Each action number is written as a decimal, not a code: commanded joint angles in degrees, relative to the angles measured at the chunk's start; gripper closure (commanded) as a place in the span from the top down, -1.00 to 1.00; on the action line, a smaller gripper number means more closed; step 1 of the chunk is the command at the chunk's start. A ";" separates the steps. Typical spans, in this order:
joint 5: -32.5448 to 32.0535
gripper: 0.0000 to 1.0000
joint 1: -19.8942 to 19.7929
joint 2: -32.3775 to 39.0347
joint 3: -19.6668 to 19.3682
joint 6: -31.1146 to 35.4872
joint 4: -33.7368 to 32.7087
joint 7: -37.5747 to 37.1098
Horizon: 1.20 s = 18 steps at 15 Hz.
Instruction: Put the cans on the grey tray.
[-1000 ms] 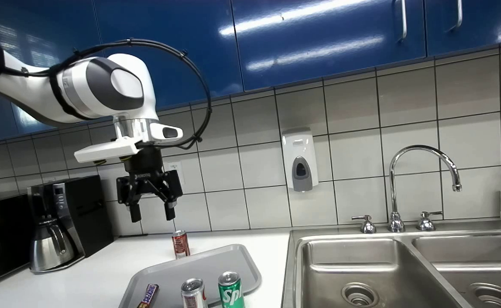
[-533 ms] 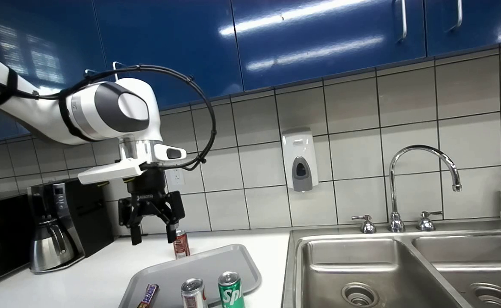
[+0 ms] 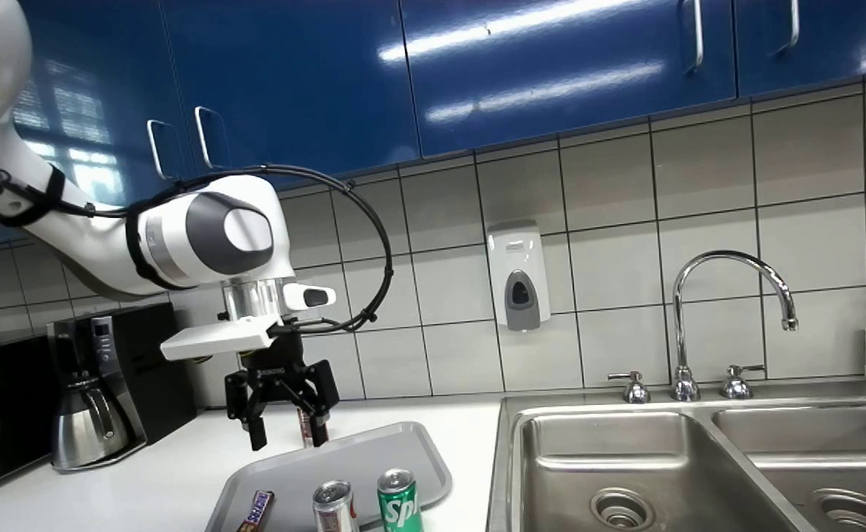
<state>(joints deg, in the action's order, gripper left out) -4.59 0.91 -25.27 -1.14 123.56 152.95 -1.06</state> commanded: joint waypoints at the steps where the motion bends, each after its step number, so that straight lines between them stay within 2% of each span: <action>1: -0.58 1.00 -1.32 3.13 -0.89 6.11 0.63 2.53; 7: -0.81 1.00 -2.40 9.46 -2.14 12.68 -0.12 3.54; 18: -0.36 1.00 -2.45 17.11 -2.21 18.38 -1.45 4.05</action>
<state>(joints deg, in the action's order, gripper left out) -4.59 -0.78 -10.12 -3.68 141.01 152.79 1.52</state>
